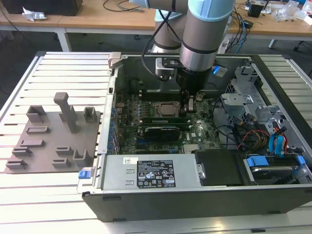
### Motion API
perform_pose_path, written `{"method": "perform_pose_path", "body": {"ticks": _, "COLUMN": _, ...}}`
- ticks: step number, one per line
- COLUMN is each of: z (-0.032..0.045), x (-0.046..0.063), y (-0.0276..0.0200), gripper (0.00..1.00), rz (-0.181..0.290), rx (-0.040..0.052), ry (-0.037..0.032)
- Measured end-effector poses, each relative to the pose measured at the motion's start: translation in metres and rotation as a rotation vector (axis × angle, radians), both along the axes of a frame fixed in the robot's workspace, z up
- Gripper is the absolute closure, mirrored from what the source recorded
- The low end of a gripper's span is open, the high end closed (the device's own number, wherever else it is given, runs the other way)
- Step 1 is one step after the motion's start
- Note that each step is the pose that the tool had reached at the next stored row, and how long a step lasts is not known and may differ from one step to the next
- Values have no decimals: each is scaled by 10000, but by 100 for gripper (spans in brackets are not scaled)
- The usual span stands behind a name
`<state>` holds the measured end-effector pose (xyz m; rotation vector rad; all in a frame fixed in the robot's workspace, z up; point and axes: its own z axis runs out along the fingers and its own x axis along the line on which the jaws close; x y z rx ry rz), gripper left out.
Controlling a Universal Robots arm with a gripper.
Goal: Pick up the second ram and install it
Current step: 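Press down the second ram until it locks into place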
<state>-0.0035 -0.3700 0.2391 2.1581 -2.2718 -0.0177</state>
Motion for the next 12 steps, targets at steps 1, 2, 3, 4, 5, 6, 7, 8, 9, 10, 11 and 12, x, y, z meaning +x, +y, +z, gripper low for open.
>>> {"method": "perform_pose_path", "body": {"ticks": 1, "z": -2, "x": -96, "y": 1, "gripper": 90, "rz": -2, "rx": 1, "ry": -9}}
{"method": "perform_pose_path", "body": {"ticks": 2, "z": -6, "x": -188, "y": 1, "gripper": 90, "rz": -4, "rx": 3, "ry": -17}}
{"method": "perform_pose_path", "body": {"ticks": 3, "z": -10, "x": -294, "y": 1, "gripper": 90, "rz": -3, "rx": 0, "ry": -24}}
{"method": "perform_pose_path", "body": {"ticks": 4, "z": -15, "x": -383, "y": 0, "gripper": 90, "rz": -1, "rx": 0, "ry": -31}}
{"method": "perform_pose_path", "body": {"ticks": 5, "z": -22, "x": -471, "y": 0, "gripper": 90, "rz": -1, "rx": -1, "ry": -38}}
{"method": "perform_pose_path", "body": {"ticks": 6, "z": -28, "x": -540, "y": 1, "gripper": 90, "rz": -3, "rx": 0, "ry": -45}}
{"method": "perform_pose_path", "body": {"ticks": 7, "z": -34, "x": -597, "y": 0, "gripper": 90, "rz": -1, "rx": -1, "ry": -51}}
{"method": "perform_pose_path", "body": {"ticks": 8, "z": -41, "x": -642, "y": 1, "gripper": 90, "rz": -2, "rx": 0, "ry": -57}}
{"method": "perform_pose_path", "body": {"ticks": 9, "z": -60, "x": -721, "y": 0, "gripper": 90, "rz": 0, "rx": -2, "ry": -73}}
{"method": "perform_pose_path", "body": {"ticks": 10, "z": -79, "x": -789, "y": 0, "gripper": 90, "rz": -2, "rx": -3, "ry": -79}}
{"method": "perform_pose_path", "body": {"ticks": 11, "z": -97, "x": -817, "y": 0, "gripper": 90, "rz": -1, "rx": -5, "ry": -78}}
{"method": "perform_pose_path", "body": {"ticks": 12, "z": -108, "x": -823, "y": 0, "gripper": 90, "rz": -2, "rx": -3, "ry": -77}}
